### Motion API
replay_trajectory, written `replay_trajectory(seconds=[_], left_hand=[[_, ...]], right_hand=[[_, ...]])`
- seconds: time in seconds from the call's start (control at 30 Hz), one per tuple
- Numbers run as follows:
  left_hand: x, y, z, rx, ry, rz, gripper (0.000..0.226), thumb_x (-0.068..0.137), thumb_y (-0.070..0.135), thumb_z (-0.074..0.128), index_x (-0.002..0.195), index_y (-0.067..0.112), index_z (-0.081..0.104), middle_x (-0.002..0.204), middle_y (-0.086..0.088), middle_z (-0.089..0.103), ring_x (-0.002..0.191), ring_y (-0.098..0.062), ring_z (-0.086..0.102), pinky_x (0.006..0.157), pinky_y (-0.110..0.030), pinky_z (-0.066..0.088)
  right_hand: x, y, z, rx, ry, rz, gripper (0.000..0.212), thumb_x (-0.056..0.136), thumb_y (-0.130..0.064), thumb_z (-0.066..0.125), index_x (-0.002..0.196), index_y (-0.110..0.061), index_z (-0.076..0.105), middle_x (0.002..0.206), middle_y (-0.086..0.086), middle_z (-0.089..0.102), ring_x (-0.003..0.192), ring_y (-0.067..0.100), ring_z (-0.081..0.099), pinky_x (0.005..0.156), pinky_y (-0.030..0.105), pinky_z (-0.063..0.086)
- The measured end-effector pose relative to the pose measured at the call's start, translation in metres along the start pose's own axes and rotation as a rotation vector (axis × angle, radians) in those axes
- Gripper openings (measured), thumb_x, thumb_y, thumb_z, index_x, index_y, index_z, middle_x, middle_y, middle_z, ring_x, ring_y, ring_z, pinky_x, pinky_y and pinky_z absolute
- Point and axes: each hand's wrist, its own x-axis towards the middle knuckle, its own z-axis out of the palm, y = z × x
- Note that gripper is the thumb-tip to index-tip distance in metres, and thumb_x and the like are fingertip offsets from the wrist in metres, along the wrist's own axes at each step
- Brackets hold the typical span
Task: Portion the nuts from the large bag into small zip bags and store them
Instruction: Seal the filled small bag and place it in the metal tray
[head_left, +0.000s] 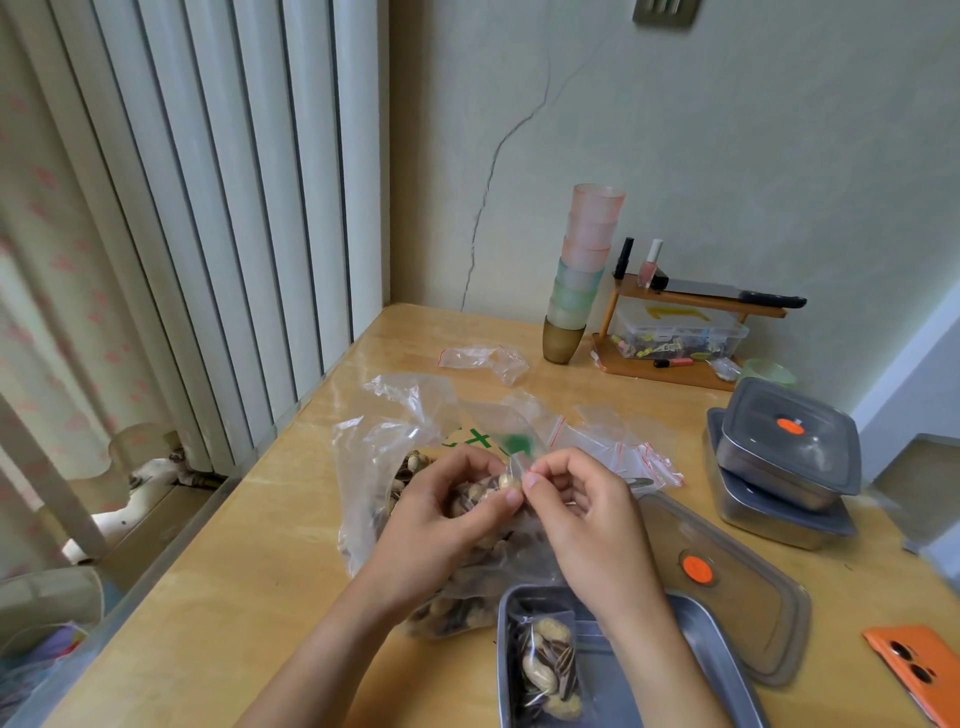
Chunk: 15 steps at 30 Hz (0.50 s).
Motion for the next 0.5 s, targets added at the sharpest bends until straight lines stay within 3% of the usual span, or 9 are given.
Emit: replay_trajectory(seconds=[0.13,0.3,0.5], left_hand=[[-0.0015,0.0031,-0.0018,0.032,-0.014,0.03,0.02,0.088,0.019,0.079,0.1,0.01,0.066,0.091,-0.008,0.067,0.08,-0.016,0.06,0.074,-0.026,0.05],[-0.0015,0.0028,-0.0021,0.059,-0.023,0.026,0.026,0.085,0.026,0.077,0.103,0.011,0.067,0.095,-0.006,0.067,0.09,-0.031,0.061,0.079,-0.034,0.051],[-0.0015,0.0038,-0.0019,0.033,-0.042,0.002,0.026,0.086,0.027,0.075,0.106,0.012,0.067,0.098,-0.004,0.069,0.089,-0.028,0.063,0.078,-0.028,0.051]], right_hand=[[-0.0012,-0.0043,0.0004,0.039,-0.015,0.01,0.011,0.096,-0.016,0.068,0.087,-0.023,0.07,0.077,-0.001,0.076,0.079,0.017,0.072,0.08,0.042,0.058],[0.001,-0.0023,-0.0002,0.049,0.032,-0.004,0.016,0.093,-0.012,0.071,0.08,-0.022,0.072,0.074,-0.004,0.073,0.07,0.011,0.067,0.069,0.03,0.054],[-0.0006,-0.0032,0.0025,0.012,-0.018,-0.048,0.016,0.1,-0.012,0.063,0.086,-0.02,0.067,0.076,-0.002,0.073,0.072,0.014,0.067,0.071,0.034,0.055]])
